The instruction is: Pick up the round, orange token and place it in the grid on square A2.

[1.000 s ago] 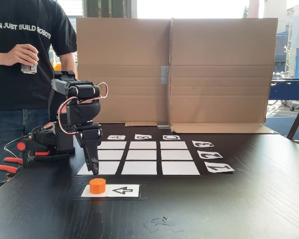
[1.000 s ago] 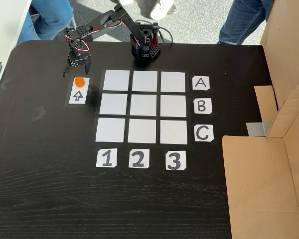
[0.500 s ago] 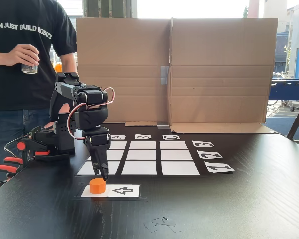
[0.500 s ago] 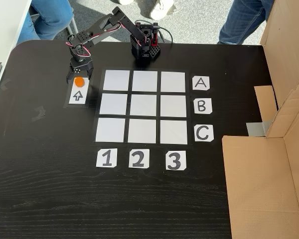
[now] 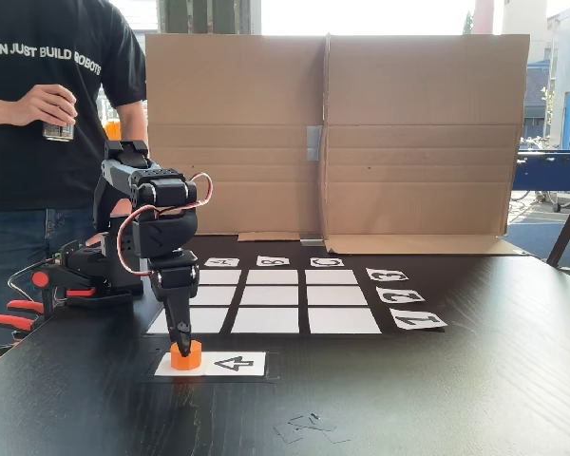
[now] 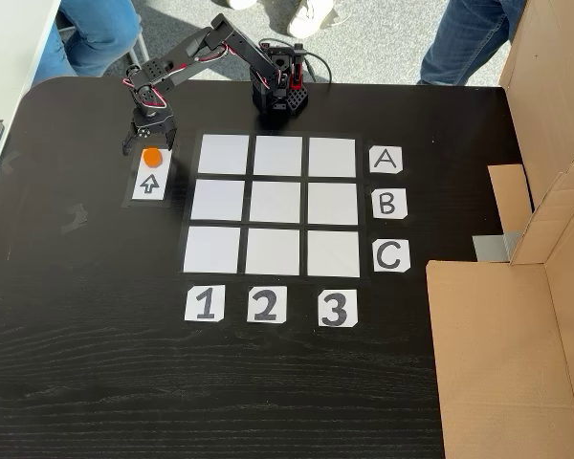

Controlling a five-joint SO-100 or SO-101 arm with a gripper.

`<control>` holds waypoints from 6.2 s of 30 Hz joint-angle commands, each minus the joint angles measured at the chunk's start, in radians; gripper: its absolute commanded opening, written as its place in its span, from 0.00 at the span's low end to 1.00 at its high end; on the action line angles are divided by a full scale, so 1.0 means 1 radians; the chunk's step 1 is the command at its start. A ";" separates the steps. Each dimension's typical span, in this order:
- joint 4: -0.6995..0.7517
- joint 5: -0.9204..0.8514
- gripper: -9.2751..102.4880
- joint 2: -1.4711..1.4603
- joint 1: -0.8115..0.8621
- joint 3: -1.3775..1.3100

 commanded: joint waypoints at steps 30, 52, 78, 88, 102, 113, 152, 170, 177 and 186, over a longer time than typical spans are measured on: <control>0.014 0.006 0.21 -0.067 -0.038 -0.091; 0.017 -0.028 0.47 -0.044 -0.063 -0.080; -0.041 -0.135 0.08 -0.034 -0.112 -0.052; -0.114 -0.193 0.08 0.018 -0.086 -0.029; -0.176 -0.370 0.08 0.387 0.028 0.092; -0.204 -0.563 0.08 0.750 -0.020 0.347; -0.092 -1.131 0.08 1.404 -0.652 0.996; -0.025 -1.378 0.08 1.482 -0.798 1.258; -0.100 -1.399 0.08 1.476 -0.813 1.374; -0.175 -1.405 0.08 1.450 -0.839 1.460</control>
